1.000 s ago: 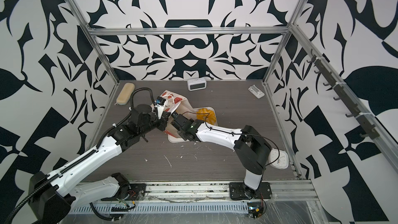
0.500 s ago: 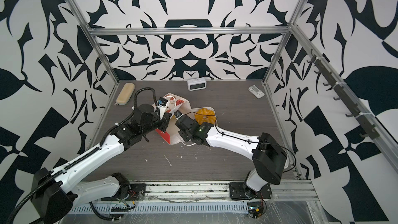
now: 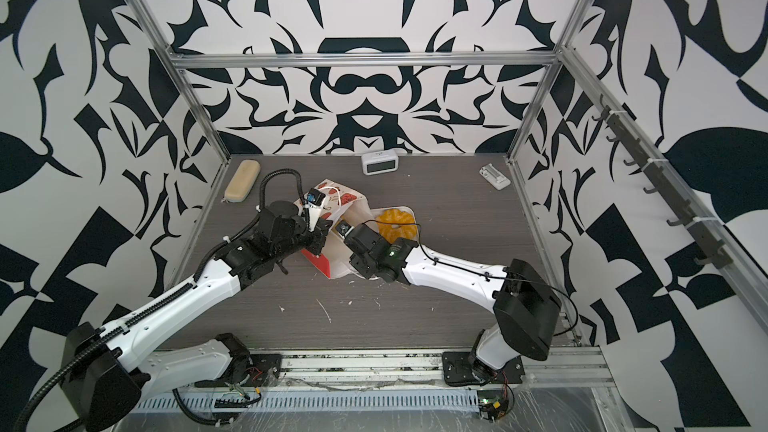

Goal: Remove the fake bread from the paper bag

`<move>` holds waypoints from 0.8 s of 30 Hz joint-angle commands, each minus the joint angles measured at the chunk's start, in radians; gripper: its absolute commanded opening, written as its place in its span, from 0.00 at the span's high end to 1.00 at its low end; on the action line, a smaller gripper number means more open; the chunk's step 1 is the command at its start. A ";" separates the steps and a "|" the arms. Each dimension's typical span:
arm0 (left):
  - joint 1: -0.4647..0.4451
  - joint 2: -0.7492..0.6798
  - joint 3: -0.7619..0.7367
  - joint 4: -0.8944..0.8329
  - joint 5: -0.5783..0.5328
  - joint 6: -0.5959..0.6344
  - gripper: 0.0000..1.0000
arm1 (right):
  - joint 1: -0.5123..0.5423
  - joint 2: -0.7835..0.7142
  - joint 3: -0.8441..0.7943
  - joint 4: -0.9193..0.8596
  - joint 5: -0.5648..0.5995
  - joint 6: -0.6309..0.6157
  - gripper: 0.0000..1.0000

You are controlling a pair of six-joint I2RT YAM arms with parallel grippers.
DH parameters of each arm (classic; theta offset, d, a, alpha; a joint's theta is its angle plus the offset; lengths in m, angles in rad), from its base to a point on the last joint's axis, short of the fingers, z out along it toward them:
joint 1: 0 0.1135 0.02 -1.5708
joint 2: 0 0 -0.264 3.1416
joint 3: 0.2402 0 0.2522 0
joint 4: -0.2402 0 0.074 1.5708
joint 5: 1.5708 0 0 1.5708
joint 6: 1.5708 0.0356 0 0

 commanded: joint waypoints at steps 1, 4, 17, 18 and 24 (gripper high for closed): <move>0.000 0.005 0.013 -0.006 0.022 0.006 1.00 | -0.013 0.005 0.090 -0.019 0.005 -0.056 0.54; 0.000 0.003 0.014 -0.012 0.025 0.009 1.00 | -0.017 0.032 0.136 -0.055 0.014 -0.074 0.52; 0.000 0.001 0.016 -0.016 0.039 0.010 1.00 | -0.051 0.168 0.328 -0.213 -0.012 -0.083 0.49; 0.000 0.002 0.015 -0.015 0.040 0.010 1.00 | -0.051 0.181 0.340 -0.224 -0.019 -0.082 0.49; 0.000 0.003 0.011 -0.008 0.043 0.010 1.00 | -0.054 0.219 0.368 -0.239 -0.043 -0.077 0.53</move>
